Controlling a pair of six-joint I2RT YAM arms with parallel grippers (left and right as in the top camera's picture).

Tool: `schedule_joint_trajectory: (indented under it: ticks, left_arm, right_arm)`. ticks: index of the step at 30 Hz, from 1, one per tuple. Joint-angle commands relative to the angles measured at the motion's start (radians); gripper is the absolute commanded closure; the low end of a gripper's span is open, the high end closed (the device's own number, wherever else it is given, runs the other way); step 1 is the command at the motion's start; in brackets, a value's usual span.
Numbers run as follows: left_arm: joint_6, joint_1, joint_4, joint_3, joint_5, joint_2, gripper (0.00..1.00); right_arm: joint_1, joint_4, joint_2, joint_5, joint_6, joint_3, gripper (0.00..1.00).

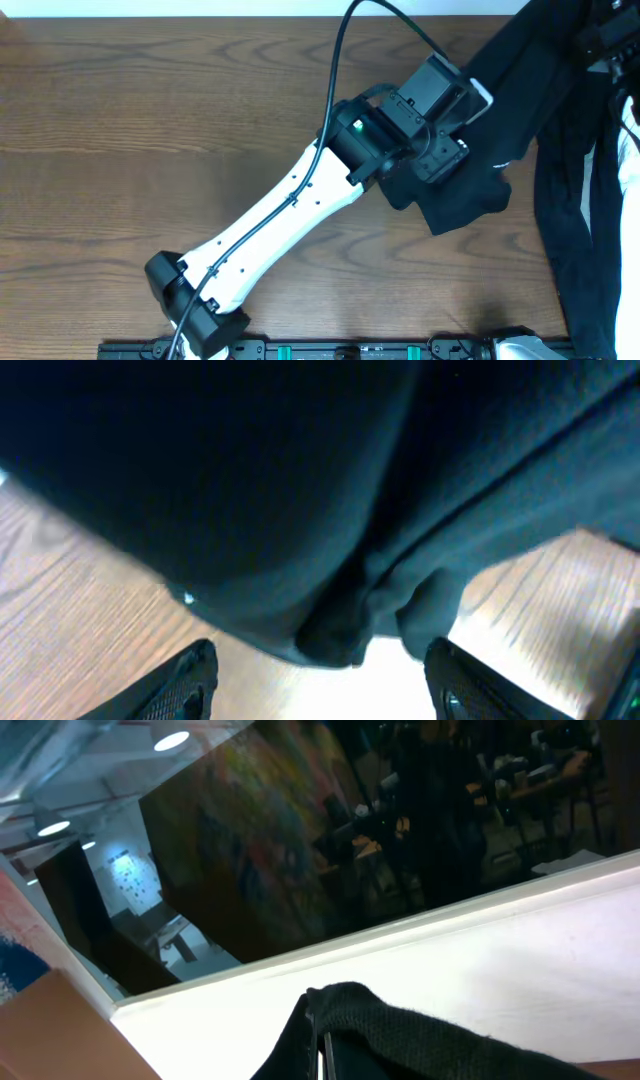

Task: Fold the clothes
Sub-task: 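Hold the garment with the left gripper and lift it near the right edge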

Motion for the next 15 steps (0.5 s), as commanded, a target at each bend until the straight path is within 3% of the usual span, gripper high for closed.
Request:
schedule_joint_trajectory:
  ticks: [1, 10, 12, 15]
  left_arm:
    - [-0.002, 0.004, 0.013, 0.007, 0.080, 0.046, 0.31]
    - [-0.003, 0.004, 0.011, 0.007, 0.165, 0.117, 0.33]
    - [-0.002, 0.004, 0.010, 0.007, 0.164, 0.117, 0.42]
    - [-0.002, 0.004, 0.012, 0.007, 0.163, 0.113, 0.72]
  right_arm:
    - [0.000, 0.015, -0.032, 0.010, -0.014, 0.029, 0.98]
    - [0.000, 0.019, -0.041, 0.010, -0.014, 0.029, 0.99]
    - [0.000, 0.018, -0.041, 0.010, -0.014, 0.029, 0.98]
    - [0.000, 0.016, -0.041, 0.011, -0.014, 0.029, 0.98]
